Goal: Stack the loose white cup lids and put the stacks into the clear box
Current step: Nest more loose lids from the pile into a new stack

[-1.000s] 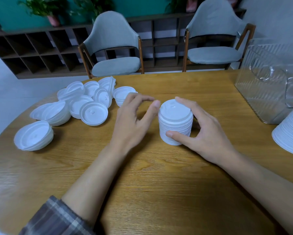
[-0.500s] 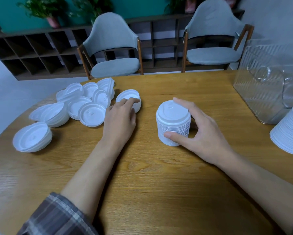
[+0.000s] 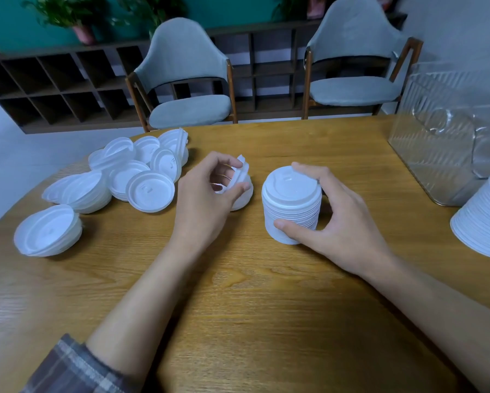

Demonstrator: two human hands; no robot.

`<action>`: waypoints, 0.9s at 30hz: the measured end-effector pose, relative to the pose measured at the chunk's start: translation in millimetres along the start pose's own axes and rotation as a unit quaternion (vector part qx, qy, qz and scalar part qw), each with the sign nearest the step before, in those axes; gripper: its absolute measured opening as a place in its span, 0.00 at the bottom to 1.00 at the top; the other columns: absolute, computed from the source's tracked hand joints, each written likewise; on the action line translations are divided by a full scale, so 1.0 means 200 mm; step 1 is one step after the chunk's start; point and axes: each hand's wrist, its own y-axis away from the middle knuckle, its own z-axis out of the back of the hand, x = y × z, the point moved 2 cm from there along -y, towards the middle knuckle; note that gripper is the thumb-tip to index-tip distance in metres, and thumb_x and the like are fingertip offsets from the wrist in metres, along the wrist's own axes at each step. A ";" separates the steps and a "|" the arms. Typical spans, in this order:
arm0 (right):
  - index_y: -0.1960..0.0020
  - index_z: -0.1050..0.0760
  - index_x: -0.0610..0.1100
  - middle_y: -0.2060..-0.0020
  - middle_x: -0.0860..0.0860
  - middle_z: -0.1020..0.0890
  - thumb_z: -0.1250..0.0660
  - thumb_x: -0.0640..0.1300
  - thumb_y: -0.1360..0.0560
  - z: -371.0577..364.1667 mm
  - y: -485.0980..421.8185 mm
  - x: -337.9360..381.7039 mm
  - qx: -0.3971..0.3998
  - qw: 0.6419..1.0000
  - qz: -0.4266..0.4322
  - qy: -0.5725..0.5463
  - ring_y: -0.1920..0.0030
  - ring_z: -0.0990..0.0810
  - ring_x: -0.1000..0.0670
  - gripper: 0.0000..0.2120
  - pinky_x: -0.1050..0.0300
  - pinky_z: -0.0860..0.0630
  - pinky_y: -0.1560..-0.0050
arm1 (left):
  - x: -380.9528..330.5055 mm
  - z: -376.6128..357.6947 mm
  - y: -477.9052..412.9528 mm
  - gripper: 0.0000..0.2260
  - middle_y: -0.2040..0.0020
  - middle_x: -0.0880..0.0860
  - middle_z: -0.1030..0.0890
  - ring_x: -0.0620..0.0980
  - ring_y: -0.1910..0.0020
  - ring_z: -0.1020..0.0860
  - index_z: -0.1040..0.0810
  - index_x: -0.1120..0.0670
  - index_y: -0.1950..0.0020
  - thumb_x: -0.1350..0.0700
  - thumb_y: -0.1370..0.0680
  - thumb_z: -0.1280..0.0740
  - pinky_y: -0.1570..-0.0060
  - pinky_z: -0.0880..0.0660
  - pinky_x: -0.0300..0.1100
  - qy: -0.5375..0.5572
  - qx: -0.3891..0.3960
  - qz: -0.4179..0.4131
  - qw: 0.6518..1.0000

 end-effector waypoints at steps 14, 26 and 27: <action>0.26 0.30 0.56 0.33 0.64 0.25 0.22 0.62 0.31 0.00 0.00 0.02 -0.010 1.000 0.009 -0.022 0.34 0.29 0.68 0.37 0.78 0.37 0.39 | -0.08 0.05 0.01 0.09 0.47 0.53 0.13 0.51 0.46 0.14 0.17 0.56 0.39 0.61 0.18 0.31 0.47 0.16 0.46 0.256 -0.076 0.134 0.954; 0.19 0.43 0.64 0.30 0.65 0.27 0.24 0.66 0.31 0.00 0.00 0.01 -0.004 0.999 -0.013 -0.037 0.27 0.31 0.61 0.46 0.46 0.27 0.28 | -0.15 -0.09 0.09 0.10 0.45 0.48 0.13 0.44 0.47 0.17 0.15 0.54 0.38 0.54 0.15 0.32 0.47 0.20 0.42 0.182 0.085 0.049 0.978; 0.19 0.41 0.63 0.29 0.64 0.27 0.25 0.66 0.31 0.00 0.00 0.01 -0.005 0.999 -0.008 -0.035 0.27 0.30 0.61 0.45 0.46 0.27 0.28 | -0.16 -0.09 0.10 0.11 0.44 0.47 0.13 0.46 0.46 0.17 0.15 0.51 0.37 0.51 0.18 0.30 0.47 0.20 0.44 0.168 0.102 0.045 0.979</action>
